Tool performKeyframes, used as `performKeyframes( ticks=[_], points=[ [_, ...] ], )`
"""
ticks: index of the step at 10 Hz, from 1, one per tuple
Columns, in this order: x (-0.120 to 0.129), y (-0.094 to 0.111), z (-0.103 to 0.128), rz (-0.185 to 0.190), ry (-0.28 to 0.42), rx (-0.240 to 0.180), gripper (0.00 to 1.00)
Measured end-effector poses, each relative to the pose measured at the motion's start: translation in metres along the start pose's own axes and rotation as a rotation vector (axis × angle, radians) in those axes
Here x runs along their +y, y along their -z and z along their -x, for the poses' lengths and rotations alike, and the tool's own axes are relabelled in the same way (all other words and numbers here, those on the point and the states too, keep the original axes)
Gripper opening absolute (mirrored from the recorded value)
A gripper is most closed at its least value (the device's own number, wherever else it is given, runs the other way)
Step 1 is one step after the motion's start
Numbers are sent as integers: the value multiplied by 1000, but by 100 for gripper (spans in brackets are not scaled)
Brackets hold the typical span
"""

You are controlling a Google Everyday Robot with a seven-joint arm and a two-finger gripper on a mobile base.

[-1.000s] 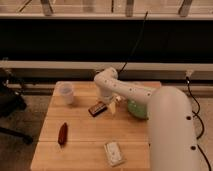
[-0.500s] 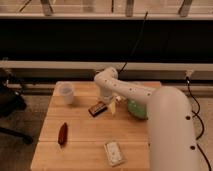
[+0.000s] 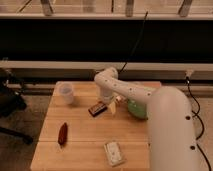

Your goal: Place the eraser on the white sponge

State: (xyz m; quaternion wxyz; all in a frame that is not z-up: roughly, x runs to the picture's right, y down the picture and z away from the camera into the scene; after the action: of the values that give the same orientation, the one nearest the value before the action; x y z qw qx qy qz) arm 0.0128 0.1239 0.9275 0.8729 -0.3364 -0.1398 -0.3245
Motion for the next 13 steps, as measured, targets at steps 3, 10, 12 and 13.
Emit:
performKeyframes(
  ticks=[3,10,12,13],
  points=[
    [2,1,9,7,10,8,80],
    [-8,5,27,-21,32,2,67],
    [-9,9,31,-29,40,-8,47],
    [-9,10,33,-32,45,-12,37]
  ],
)
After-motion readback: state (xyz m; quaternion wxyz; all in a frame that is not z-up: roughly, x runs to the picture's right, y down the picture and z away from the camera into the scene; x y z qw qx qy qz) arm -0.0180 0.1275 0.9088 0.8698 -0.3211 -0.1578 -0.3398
